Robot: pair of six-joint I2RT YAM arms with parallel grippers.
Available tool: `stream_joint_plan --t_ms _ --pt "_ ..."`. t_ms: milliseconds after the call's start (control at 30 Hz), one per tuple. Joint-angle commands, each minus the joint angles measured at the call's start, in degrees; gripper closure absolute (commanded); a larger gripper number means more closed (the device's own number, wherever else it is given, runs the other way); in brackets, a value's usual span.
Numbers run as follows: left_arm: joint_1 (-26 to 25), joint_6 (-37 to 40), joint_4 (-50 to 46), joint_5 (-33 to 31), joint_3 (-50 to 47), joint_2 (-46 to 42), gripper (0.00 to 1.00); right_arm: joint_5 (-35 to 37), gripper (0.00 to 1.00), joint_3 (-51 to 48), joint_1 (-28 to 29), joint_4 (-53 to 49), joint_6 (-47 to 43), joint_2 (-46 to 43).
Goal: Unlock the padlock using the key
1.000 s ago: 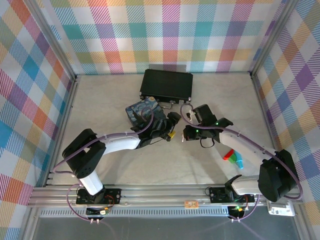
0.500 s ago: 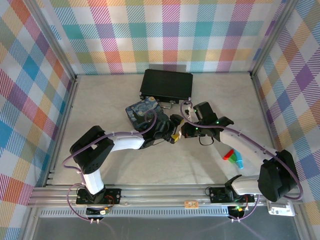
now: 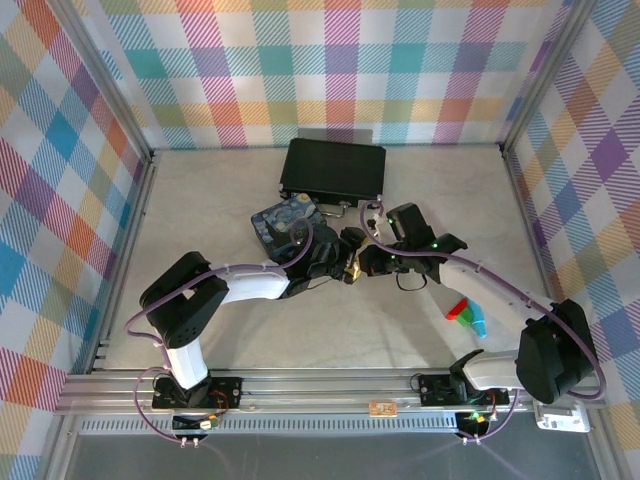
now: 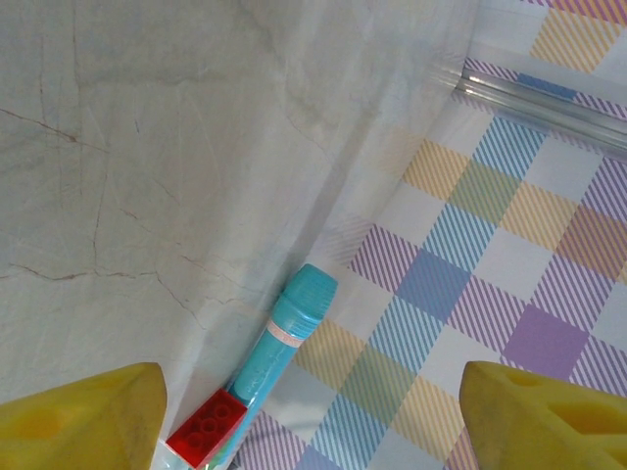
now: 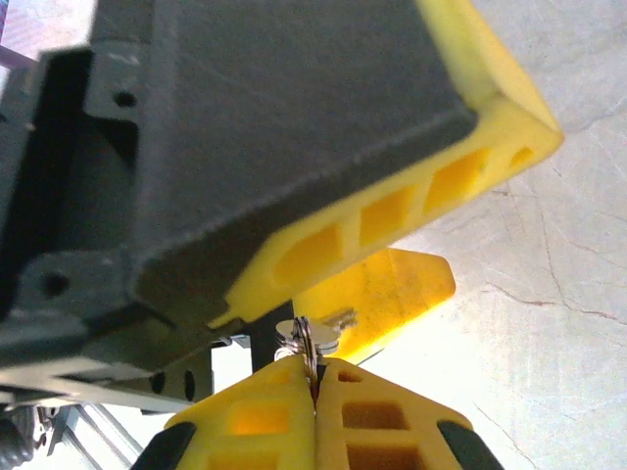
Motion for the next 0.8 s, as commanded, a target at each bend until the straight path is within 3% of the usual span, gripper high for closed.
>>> stream_joint_plan --t_ms 0,133,300,500,767 --pt "-0.5 0.0 -0.3 -0.7 -0.5 -1.2 0.25 -1.1 1.0 -0.9 -0.5 0.7 -1.3 -0.8" --pt "-0.5 -0.1 1.1 -1.4 -1.2 -1.0 0.42 -1.5 1.0 -1.4 -0.5 0.6 -1.6 -1.5" --pt "-0.5 0.3 2.2 -1.2 -0.8 -0.3 0.56 -1.3 1.0 -2.1 -0.7 0.4 -1.8 -2.0" --pt "-0.5 1.2 4.5 -1.0 -0.7 0.5 0.98 -0.7 1.0 -2.4 -1.5 0.2 -2.2 -2.5" --pt "-0.3 9.2 -0.4 -1.8 1.3 -1.8 1.0 0.2 0.97 -1.9 -3.0 0.4 -3.2 -4.6"
